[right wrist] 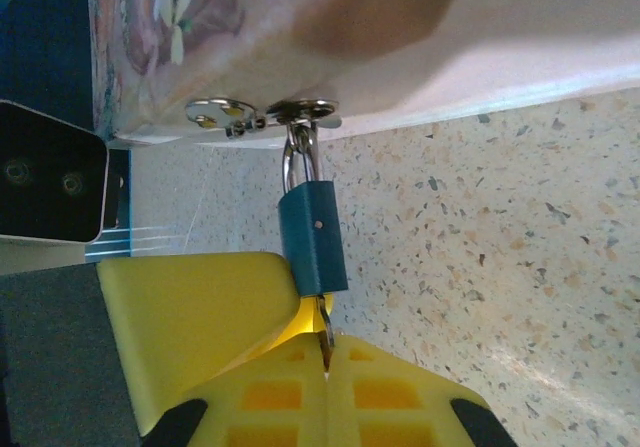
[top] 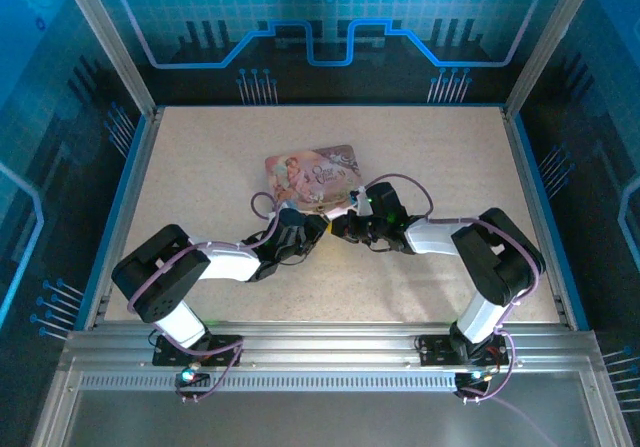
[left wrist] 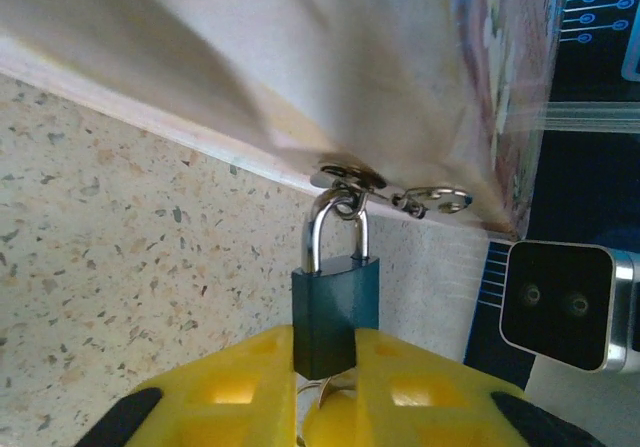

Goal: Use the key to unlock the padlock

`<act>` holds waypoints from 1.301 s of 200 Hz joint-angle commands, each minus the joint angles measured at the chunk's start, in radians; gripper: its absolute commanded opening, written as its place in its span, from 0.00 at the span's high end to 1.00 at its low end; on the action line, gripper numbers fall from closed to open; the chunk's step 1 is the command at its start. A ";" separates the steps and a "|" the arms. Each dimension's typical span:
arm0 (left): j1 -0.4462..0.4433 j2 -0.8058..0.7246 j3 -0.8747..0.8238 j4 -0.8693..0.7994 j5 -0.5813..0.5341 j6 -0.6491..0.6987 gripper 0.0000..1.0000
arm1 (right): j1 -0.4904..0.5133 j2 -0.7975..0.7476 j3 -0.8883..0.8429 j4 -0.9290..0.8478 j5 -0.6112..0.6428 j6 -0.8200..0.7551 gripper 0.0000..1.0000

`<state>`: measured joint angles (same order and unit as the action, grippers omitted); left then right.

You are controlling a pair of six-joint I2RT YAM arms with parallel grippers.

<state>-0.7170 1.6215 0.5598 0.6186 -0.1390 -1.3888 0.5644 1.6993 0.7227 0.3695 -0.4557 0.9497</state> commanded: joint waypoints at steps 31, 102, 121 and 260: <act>-0.008 -0.013 -0.011 0.028 -0.037 0.000 0.92 | 0.004 0.004 -0.052 0.103 -0.045 0.031 0.88; -0.008 -0.036 -0.007 0.018 -0.037 0.008 0.93 | -0.044 -0.130 -0.105 0.003 -0.013 -0.128 0.65; -0.008 -0.038 -0.006 0.014 -0.036 0.009 0.92 | -0.053 -0.211 -0.106 -0.086 0.044 -0.256 0.62; -0.007 -0.041 0.000 0.009 -0.031 0.004 0.91 | 0.108 -0.517 -0.224 -0.105 0.482 -1.445 0.39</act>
<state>-0.7216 1.6108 0.5583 0.6254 -0.1459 -1.3891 0.6426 1.1290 0.5083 0.2314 -0.1020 -0.2543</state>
